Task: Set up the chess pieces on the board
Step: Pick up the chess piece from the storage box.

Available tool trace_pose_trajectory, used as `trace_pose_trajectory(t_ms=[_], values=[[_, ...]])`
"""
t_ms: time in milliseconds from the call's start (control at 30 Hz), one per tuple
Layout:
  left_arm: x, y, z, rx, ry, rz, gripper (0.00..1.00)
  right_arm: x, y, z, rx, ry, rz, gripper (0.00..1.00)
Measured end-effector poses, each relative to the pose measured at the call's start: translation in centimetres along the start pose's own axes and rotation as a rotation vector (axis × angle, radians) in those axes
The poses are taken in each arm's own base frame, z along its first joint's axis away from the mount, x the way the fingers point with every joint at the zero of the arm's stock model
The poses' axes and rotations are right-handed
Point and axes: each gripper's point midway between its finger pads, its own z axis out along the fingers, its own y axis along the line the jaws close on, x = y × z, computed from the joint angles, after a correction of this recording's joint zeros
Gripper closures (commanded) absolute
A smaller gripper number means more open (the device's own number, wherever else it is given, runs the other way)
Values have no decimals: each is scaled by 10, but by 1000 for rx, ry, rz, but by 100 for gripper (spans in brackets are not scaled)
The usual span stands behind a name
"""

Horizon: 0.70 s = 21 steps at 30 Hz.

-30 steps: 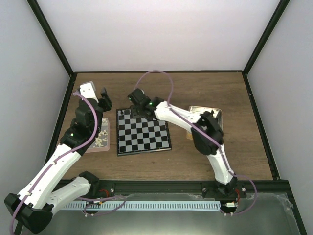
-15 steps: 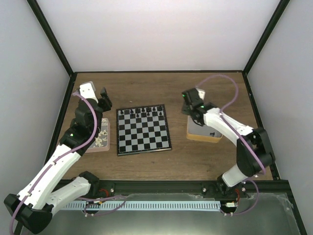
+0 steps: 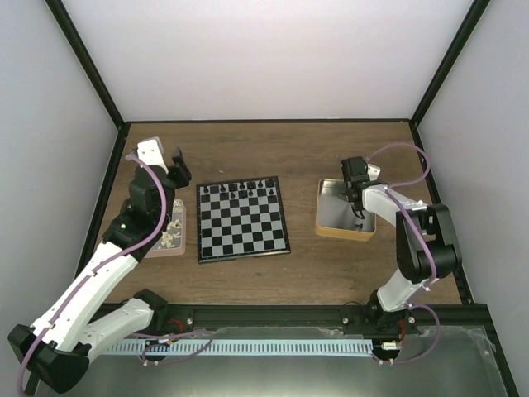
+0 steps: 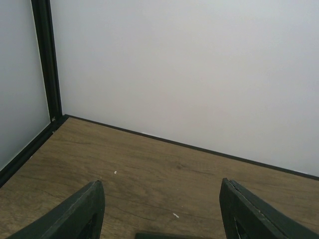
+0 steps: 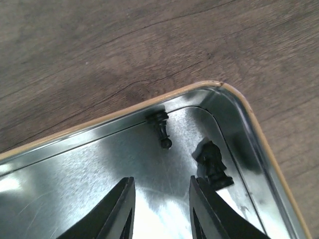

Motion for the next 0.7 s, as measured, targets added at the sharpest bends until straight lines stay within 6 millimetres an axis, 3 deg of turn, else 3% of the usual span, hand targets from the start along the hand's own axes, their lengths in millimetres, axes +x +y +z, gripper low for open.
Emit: trace_pose_trajectory(t_ms=[300,700], values=[[1,0,1,-1,3,2,35,12,-3,40,13,52,-33,70],[3,-1,2,-3,8,6,35,-1,0,56,-47,55,-37,77]])
